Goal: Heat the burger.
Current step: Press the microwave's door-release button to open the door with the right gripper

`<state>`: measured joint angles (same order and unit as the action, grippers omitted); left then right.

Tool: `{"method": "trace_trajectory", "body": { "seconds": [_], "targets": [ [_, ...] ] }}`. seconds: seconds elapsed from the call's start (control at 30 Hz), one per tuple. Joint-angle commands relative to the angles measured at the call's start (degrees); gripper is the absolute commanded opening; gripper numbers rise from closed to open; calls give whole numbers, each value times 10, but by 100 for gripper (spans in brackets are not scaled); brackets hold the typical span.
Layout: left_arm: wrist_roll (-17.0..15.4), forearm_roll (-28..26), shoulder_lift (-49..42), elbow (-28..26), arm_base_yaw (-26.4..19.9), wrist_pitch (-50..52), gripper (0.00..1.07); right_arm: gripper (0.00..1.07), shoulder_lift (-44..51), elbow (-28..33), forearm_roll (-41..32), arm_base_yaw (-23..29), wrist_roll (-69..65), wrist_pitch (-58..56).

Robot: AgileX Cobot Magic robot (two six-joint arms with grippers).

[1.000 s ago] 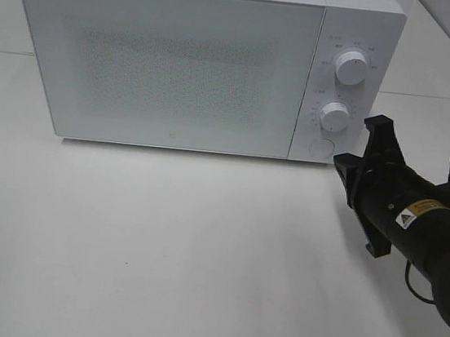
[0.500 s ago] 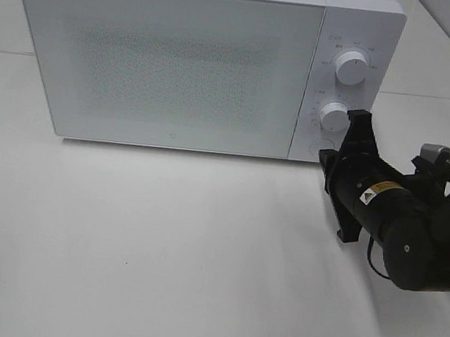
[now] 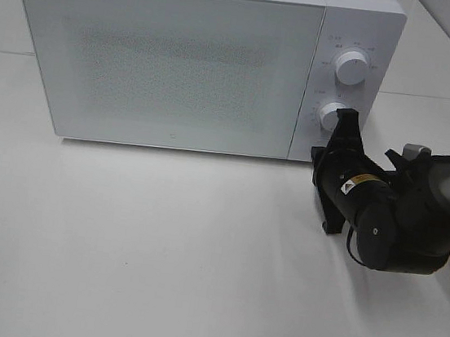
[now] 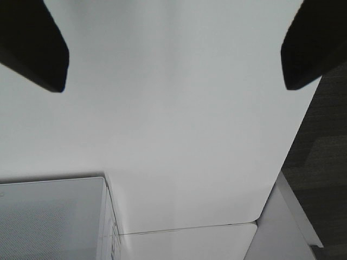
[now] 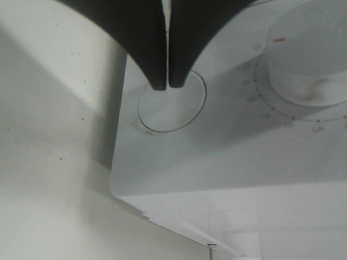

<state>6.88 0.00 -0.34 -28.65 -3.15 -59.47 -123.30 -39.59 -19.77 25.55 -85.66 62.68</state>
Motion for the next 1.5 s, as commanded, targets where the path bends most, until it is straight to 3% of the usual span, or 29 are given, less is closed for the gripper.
{"method": "trace_trajectory", "body": {
  "seconds": [0.03,1.5],
  "targets": [
    [-2,0,-11,1,2,3,100,0,0,-9,-6,-2,-2,-7],
    [-2,0,-11,1,2,3,100,0,-20,-53,-37,-9,48,19]
  ]
}}
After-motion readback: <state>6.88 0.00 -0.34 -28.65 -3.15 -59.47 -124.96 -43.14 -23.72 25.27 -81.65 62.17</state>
